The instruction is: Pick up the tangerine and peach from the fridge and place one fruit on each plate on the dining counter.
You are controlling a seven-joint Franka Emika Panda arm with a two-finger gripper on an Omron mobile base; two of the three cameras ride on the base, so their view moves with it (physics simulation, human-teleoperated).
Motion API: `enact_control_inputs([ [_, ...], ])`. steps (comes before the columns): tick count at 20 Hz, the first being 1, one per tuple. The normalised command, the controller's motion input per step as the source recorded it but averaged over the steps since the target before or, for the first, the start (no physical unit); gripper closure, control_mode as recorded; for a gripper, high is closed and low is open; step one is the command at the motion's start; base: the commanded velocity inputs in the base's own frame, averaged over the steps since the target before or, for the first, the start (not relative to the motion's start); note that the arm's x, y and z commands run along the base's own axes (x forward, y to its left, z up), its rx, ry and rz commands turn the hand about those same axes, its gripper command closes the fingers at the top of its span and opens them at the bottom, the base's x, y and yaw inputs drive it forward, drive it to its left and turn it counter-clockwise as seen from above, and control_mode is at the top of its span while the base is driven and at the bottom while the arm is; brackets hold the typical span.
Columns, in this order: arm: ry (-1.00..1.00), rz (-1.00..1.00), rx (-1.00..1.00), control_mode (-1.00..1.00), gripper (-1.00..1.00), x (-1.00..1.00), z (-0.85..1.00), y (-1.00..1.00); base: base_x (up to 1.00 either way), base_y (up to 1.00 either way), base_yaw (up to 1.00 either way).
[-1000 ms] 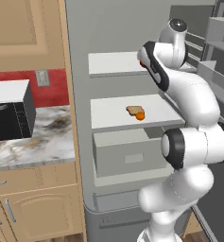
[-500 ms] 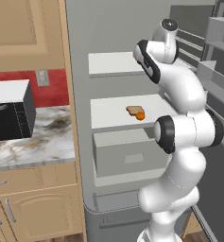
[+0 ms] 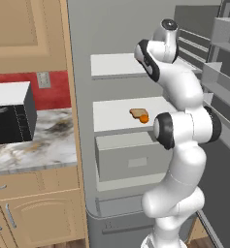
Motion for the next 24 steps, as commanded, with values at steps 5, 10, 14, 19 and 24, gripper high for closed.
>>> enact_control_inputs([
  [5, 0.16, 0.03, 0.00, -1.00, -1.00, 0.00, -0.01, 0.00, 0.00, 0.00, 0.00],
  [10, 0.01, 0.06, 0.00, -1.00, -1.00, 0.29, -0.11, -0.07, 0.00, 0.00, 0.00],
  [14, 0.01, 0.04, 0.00, -1.00, -1.00, 0.14, -0.12, -0.05, 0.00, 0.00, 0.00],
  [19, 0.07, 0.00, 0.00, -1.00, -1.00, 0.00, -0.23, 0.00, 0.00, 0.00, 0.00],
  [24, 0.00, 0.00, 0.00, -1.00, -1.00, 0.09, -0.34, 0.00, 0.00, 0.00, 0.00],
])
